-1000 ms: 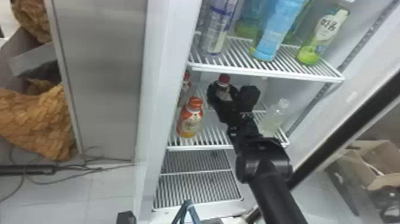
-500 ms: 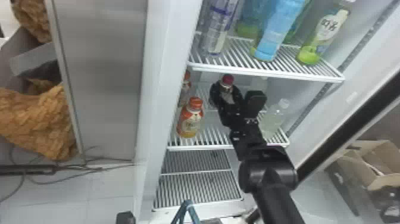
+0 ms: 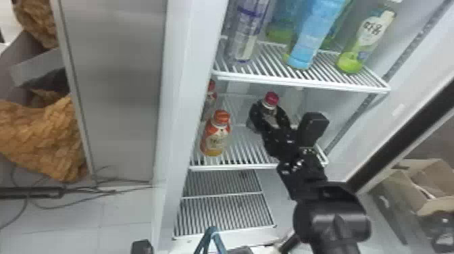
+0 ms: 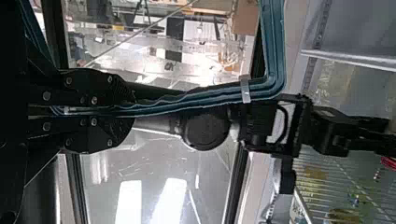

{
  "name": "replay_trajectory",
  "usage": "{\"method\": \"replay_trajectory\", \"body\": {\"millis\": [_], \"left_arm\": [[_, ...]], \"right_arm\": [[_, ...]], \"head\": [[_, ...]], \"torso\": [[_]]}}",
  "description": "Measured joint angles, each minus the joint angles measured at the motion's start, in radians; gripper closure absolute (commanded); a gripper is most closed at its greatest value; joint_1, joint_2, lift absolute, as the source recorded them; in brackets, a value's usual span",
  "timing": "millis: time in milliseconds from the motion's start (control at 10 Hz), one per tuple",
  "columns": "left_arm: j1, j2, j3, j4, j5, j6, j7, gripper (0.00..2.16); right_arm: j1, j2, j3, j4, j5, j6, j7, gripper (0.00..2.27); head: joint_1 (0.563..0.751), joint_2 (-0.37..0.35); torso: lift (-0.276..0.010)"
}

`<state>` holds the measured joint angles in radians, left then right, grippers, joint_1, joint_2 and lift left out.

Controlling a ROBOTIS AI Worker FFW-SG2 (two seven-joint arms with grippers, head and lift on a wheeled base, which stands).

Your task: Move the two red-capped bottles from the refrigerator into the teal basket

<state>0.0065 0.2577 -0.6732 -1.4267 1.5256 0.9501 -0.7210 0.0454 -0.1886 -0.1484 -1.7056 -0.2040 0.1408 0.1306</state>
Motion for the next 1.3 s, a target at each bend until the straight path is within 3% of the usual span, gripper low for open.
{"method": "replay_trajectory", "body": {"millis": [600, 1300], "left_arm": [[0.001, 0.0, 0.012, 0.0, 0.0, -0.005, 0.0, 1.09], [0.003, 0.0, 0.03, 0.0, -0.005, -0.004, 0.0, 1.09]], "right_arm": [[0.245, 0.0, -0.092, -0.407, -0.081, 0.277, 0.044, 0.67], [0.44, 0.026, -0.17, -0.706, -0.136, 0.529, 0.089, 0.67]], "head": [[0.695, -0.35], [0.695, -0.35]], "torso": [[-0.228], [-0.228]]}}
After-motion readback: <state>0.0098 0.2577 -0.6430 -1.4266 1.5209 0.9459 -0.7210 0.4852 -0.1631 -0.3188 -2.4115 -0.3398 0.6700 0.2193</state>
